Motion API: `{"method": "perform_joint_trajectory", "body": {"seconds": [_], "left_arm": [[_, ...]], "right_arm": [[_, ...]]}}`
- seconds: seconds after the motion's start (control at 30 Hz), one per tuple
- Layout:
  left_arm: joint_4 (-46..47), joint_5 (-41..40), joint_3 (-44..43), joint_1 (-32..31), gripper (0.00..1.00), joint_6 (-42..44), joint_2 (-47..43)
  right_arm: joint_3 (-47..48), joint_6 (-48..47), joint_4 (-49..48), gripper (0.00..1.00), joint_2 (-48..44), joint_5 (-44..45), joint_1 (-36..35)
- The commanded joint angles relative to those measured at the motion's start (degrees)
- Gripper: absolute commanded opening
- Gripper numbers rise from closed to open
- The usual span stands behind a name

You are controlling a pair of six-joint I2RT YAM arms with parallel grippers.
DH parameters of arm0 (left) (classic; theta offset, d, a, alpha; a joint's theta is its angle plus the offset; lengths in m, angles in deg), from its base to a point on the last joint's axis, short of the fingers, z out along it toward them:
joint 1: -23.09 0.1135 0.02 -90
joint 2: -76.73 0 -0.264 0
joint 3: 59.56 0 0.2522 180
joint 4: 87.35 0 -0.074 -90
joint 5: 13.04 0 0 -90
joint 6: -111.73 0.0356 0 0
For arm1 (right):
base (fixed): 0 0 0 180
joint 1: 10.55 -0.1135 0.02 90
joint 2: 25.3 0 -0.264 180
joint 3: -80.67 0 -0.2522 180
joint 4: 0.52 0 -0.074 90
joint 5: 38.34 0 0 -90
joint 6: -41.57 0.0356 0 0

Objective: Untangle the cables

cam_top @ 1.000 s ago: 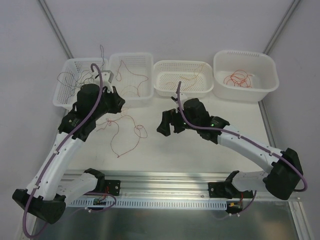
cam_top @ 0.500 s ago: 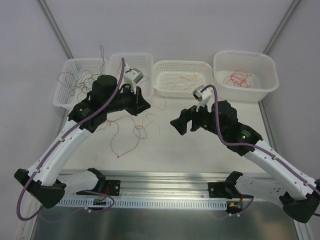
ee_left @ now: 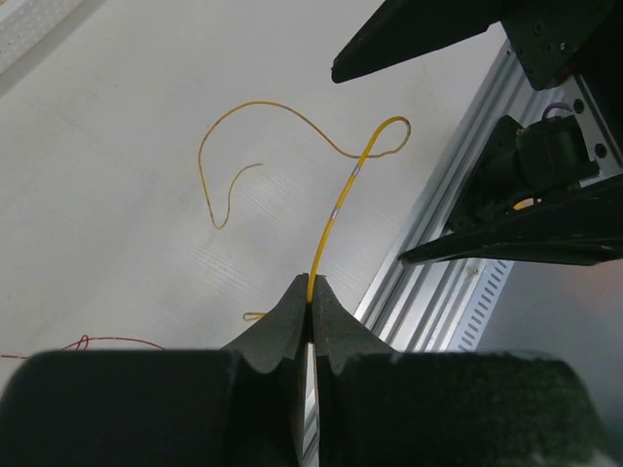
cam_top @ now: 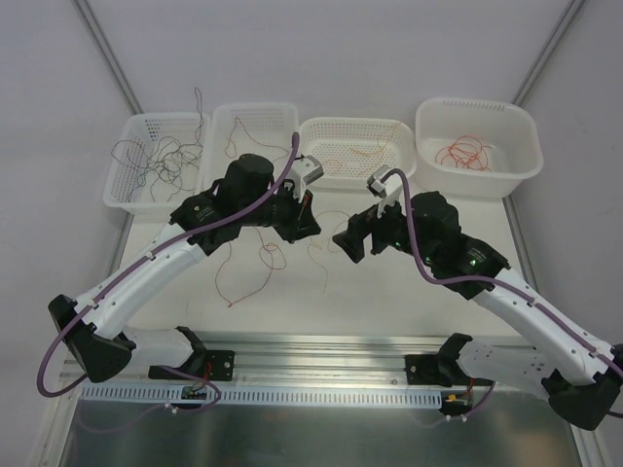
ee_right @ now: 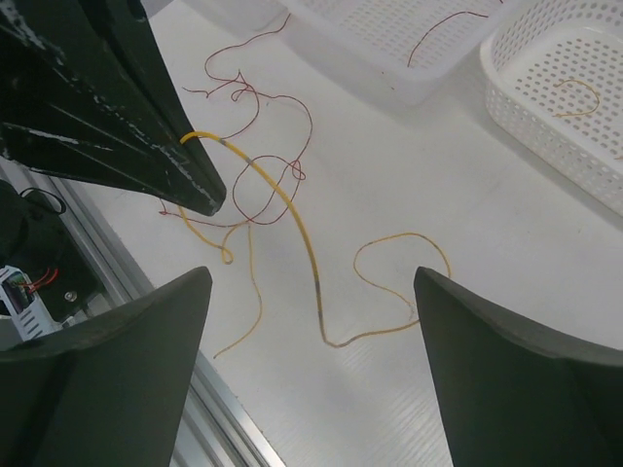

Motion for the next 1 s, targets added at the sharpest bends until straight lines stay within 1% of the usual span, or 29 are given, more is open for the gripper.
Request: {"method": "perform_joint_trajectory", "body": {"seconds": [0.0,0.03,0.1,0.13,0.2,0.23,0.3,0.33,0.4,0.43,0.47,0.53,0.57,0.6,0.67,0.7,0.73,0.8,0.83,0.9,0.93,0.97], "left_arm": [[0.9,2.0,-1.6,-0.7,0.00,1.8,-0.2],[0.9,2.1,-1.5,-0.7,0.00,1.9,-0.3],[0.9,2.7,-1.0,-0.7,0.00,2.3,-0.5],[0.9,3.0,-0.9,-0.8,0.00,2.3,-0.6],[0.9,3.4,-0.8,-0.8,0.00,2.3,-0.5],[1.0,3.5,-0.8,-0.8,0.00,2.3,-0.6],[0.9,3.2,-0.1,-0.8,0.00,2.3,-0.6],[1.0,2.8,0.2,-0.8,0.01,2.2,-0.6],[0.9,-0.6,1.0,-0.8,0.04,1.3,-0.6],[1.0,-2.7,1.3,-0.8,0.09,0.7,-0.6],[1.0,-6.2,1.6,-0.8,0.29,-0.4,-0.5],[0.9,-9.3,2.6,-0.7,0.48,-1.2,-0.7],[0.8,-10.6,2.8,-0.7,0.61,-1.9,-0.8],[0.9,-13.0,3.5,-0.6,0.67,-2.2,-1.1],[0.8,-14.5,4.3,0.0,0.79,-2.8,-1.7],[0.9,-16.9,5.4,1.0,0.90,-3.4,-2.7],[1.0,-18.1,6.0,1.8,0.94,-4.2,-3.4],[1.0,-19.1,8.5,4.4,0.99,-6.9,-5.9],[1.1,-19.2,9.4,7.7,0.99,-7.8,-6.8],[1.1,-19.2,12.5,11.4,0.99,-9.9,-9.5],[1.2,-19.1,13.7,15.0,0.99,-10.1,-10.6],[1.2,-19.4,14.9,16.3,0.99,-9.6,-11.5]], "right_arm": [[2.5,-2.1,-0.3,0.87,0.9,0.0,0.2],[2.4,-2.3,-0.3,0.76,1.4,-1.0,0.2],[2.1,-2.3,-0.4,0.63,1.6,-0.8,0.3],[2.0,-2.4,-0.7,0.51,1.7,-0.6,0.5],[1.5,-2.5,-1.0,0.41,1.7,-0.6,0.6],[1.4,-2.6,-1.0,0.30,1.8,-0.9,0.8],[1.4,-2.8,-1.0,0.13,1.9,-1.2,0.9],[1.4,-2.9,-0.9,0.01,1.9,-1.2,1.3],[1.6,-3.1,-0.7,0.01,2.0,-1.2,1.6],[1.6,-3.2,-0.6,0.01,2.2,-1.1,2.3],[1.9,-3.2,-0.4,0.01,2.2,-0.9,2.9],[2.7,-3.2,0.3,0.01,2.9,-0.4,4.7],[3.3,-3.2,0.7,0.01,3.2,-0.2,5.4],[3.8,-3.2,0.8,0.01,4.0,0.1,6.0],[6.3,-3.2,1.8,0.01,5.0,0.4,8.3],[7.6,-3.2,2.2,0.01,6.6,0.3,9.3],[8.9,-3.2,3.6,0.01,7.8,-0.2,11.1],[13.9,-3.0,5.2,0.01,9.9,0.2,12.7],[15.4,-3.0,6.6,0.01,12.1,0.8,14.4],[20.1,-2.9,7.5,0.01,14.4,1.5,15.9],[21.6,-2.8,7.6,0.01,16.4,1.5,17.5],[24.1,-2.8,7.5,0.01,17.7,1.3,18.3]]}}
